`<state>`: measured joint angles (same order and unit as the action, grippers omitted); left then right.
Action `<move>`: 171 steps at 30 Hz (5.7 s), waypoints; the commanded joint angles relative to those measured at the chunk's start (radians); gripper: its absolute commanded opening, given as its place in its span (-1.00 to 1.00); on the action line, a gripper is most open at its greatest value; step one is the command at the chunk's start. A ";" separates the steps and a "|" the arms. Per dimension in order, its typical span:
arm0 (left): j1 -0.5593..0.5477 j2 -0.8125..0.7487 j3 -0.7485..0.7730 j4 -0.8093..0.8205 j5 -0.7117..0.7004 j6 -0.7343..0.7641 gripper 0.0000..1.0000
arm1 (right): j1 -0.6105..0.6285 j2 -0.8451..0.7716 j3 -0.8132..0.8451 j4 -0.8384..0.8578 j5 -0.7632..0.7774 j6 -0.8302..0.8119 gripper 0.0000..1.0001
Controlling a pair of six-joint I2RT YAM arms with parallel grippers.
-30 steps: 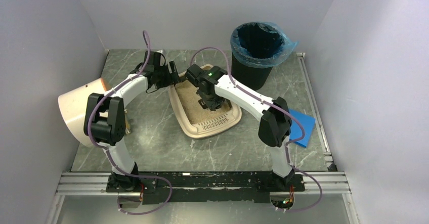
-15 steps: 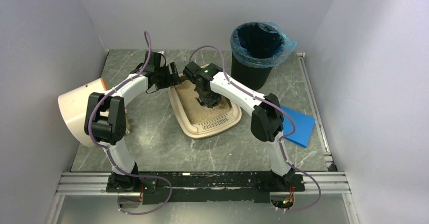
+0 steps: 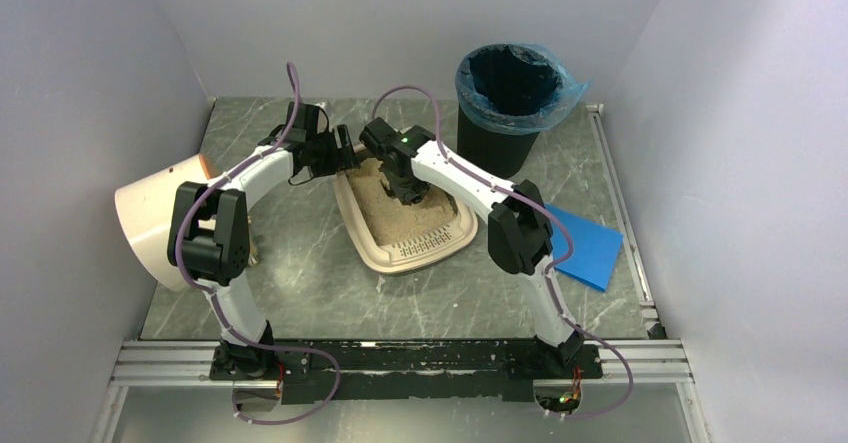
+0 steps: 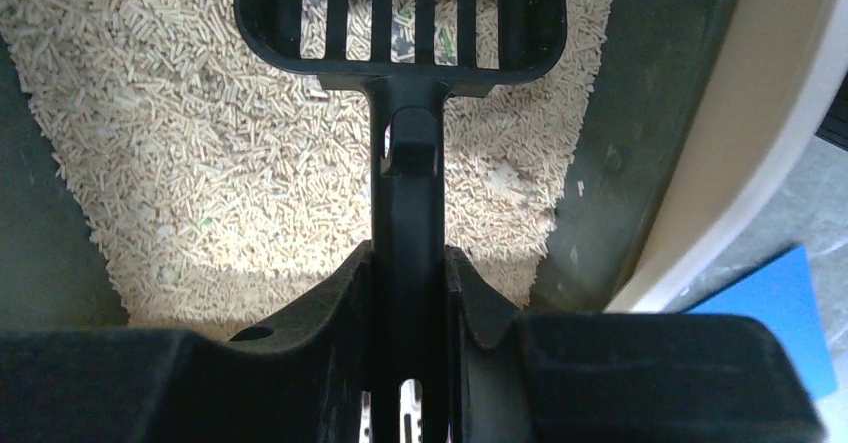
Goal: Clean the litter box
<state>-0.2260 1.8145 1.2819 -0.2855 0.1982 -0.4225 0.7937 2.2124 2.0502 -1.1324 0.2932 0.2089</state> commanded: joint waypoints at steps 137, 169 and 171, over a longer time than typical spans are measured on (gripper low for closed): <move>0.040 -0.382 -0.142 0.004 0.043 0.004 0.72 | 0.143 -0.915 -1.344 1.261 0.097 -0.127 -1.00; 0.042 -0.373 -0.175 0.014 0.005 0.028 0.73 | 0.392 -0.744 -1.247 1.289 0.745 -0.485 -1.00; 0.042 -0.373 -0.174 0.014 0.006 0.028 0.72 | 0.409 -0.721 -1.241 1.311 0.800 -0.546 -1.00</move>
<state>-0.1925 1.4513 1.1145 -0.2886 0.2207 -0.4068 1.1786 1.4593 0.7723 0.1448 0.9794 -0.2619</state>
